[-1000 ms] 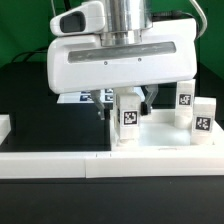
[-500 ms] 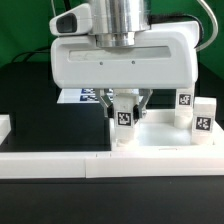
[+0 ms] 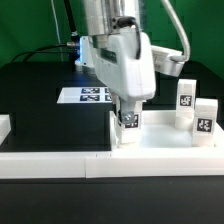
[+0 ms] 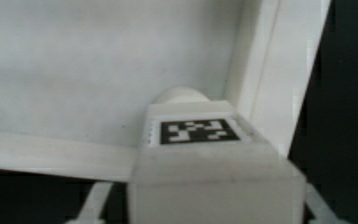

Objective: Assemble square table

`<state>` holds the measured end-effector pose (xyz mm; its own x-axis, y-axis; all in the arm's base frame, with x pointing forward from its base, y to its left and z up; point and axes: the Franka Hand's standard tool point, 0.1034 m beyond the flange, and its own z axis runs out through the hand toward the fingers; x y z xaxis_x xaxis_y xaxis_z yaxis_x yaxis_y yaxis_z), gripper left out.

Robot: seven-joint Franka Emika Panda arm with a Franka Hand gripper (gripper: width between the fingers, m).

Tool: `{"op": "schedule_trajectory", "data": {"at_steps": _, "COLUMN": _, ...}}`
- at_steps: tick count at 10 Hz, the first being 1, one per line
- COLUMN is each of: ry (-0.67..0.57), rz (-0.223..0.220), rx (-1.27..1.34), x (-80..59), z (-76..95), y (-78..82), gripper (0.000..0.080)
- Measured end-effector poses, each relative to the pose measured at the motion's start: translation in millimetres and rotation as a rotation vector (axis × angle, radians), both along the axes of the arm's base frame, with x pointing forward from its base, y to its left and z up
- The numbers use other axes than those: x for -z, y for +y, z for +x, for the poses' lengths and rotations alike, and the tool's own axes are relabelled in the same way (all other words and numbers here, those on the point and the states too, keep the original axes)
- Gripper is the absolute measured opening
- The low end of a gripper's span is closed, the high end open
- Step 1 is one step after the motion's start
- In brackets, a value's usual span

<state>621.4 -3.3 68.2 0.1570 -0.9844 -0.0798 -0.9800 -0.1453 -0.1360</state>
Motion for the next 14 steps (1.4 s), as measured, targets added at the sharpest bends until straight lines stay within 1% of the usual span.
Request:
{"op": "schedule_trajectory", "data": {"at_steps": 1, "ry": 0.004, "rz": 0.007, "rx": 0.034, "x": 0.6, "z": -0.2, "y": 1.9, "gripper": 0.0291}}
{"op": "schedule_trajectory", "data": {"at_steps": 2, "ry": 0.002, "rz": 0.004, "rx": 0.008, "x": 0.8, "z": -0.3, "y": 2.4, "gripper": 0.0471}}
{"op": "schedule_trajectory", "data": {"at_steps": 3, "ry": -0.003, "rz": -0.001, "rx": -0.037, "x": 0.8, "z": -0.2, "y": 3.4, "gripper": 0.0607}}
{"op": "schedule_trajectory", "data": {"at_steps": 4, "ry": -0.047, "rz": -0.042, "rx": -0.146, "x": -1.4, "z": 3.4, "y": 9.8, "gripper": 0.0637}}
{"op": "schedule_trajectory", "data": {"at_steps": 5, "ry": -0.074, "rz": -0.098, "rx": -0.400, "x": -3.8, "z": 2.6, "y": 19.6, "gripper": 0.0637}}
{"op": "schedule_trajectory", "data": {"at_steps": 6, "ry": -0.078, "rz": -0.101, "rx": -0.445, "x": -3.1, "z": 2.2, "y": 18.3, "gripper": 0.0647}}
{"op": "schedule_trajectory", "data": {"at_steps": 8, "ry": -0.089, "rz": -0.127, "rx": -0.613, "x": -2.6, "z": 2.0, "y": 17.3, "gripper": 0.0649}}
{"op": "schedule_trajectory", "data": {"at_steps": 9, "ry": -0.093, "rz": -0.140, "rx": -0.692, "x": -2.4, "z": 1.8, "y": 15.6, "gripper": 0.0649}}
{"op": "schedule_trajectory", "data": {"at_steps": 10, "ry": -0.106, "rz": -0.182, "rx": -0.940, "x": -2.9, "z": 1.9, "y": 7.7, "gripper": 0.0649}}
{"op": "schedule_trajectory", "data": {"at_steps": 11, "ry": -0.122, "rz": -0.211, "rx": -1.129, "x": -5.0, "z": 2.8, "y": 1.7, "gripper": 0.0649}}
{"op": "schedule_trajectory", "data": {"at_steps": 12, "ry": -0.129, "rz": -0.226, "rx": -1.283, "x": -4.4, "z": 1.9, "y": -1.1, "gripper": 0.0649}}
{"op": "schedule_trajectory", "data": {"at_steps": 13, "ry": -0.122, "rz": -0.220, "rx": -1.417, "x": -2.1, "z": -1.3, "y": -1.3, "gripper": 0.0649}}
{"op": "schedule_trajectory", "data": {"at_steps": 14, "ry": -0.112, "rz": -0.227, "rx": -1.525, "x": -0.9, "z": -2.5, "y": 0.0, "gripper": 0.0649}}
